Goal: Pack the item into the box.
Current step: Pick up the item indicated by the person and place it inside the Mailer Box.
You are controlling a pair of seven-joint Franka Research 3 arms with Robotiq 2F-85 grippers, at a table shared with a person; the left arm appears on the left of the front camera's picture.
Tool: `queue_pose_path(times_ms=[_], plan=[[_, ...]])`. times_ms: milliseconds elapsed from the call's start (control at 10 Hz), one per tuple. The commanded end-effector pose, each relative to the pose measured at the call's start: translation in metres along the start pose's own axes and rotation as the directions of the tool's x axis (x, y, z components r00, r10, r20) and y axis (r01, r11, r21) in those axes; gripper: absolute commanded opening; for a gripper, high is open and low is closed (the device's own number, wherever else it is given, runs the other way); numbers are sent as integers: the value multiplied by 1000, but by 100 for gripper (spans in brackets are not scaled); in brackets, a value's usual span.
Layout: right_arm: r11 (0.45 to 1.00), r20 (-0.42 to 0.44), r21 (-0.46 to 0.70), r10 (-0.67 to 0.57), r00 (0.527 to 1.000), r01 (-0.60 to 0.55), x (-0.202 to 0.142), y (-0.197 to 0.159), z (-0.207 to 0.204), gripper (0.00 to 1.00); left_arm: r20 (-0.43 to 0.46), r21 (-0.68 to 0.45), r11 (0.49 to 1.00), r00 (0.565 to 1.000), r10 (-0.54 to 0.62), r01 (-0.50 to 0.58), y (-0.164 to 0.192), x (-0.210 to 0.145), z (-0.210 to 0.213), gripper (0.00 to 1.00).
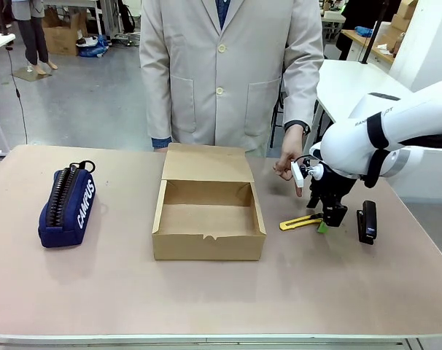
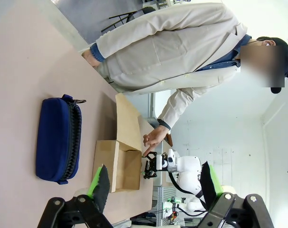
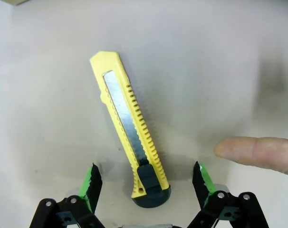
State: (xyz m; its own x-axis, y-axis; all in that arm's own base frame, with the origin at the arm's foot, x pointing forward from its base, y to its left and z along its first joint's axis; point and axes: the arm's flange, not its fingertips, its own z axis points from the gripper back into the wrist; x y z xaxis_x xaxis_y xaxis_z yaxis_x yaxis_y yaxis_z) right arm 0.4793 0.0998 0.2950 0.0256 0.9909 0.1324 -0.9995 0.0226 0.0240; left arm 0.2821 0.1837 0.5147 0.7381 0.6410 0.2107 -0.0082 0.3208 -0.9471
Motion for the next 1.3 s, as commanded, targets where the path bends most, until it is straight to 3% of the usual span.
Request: queue_pose_path(times_ms=[0,200,500,600,900,1200], plan=[[1000,17,-12,11,1000,-11,-4,-5,2,100,9,-25,1000,1000,-5,5,-2,0,-1,100],[1000,17,1,11,1000,-11,-4,-3,2,100,9,-25,1000,1000,-5,5,-2,0,-1,100],[999,0,8,33,999,-33,-3,-2,3,13,9,-25,1000,1000,-5,5,-2,0,-1,100],[999,-4,11,31,1000,-31,-4,-1,4,0,9,-25,1000,1000,-5,5,-2,0,-1,100],[999,-20,24,37,999,-37,-4,1,6,4,9,-25,1000,1000,-5,5,-2,0,-1,100],[998,-32,30,50,998,-49,-5,4,9,0,9,-25,1000,1000,-5,5,-2,0,-1,100]])
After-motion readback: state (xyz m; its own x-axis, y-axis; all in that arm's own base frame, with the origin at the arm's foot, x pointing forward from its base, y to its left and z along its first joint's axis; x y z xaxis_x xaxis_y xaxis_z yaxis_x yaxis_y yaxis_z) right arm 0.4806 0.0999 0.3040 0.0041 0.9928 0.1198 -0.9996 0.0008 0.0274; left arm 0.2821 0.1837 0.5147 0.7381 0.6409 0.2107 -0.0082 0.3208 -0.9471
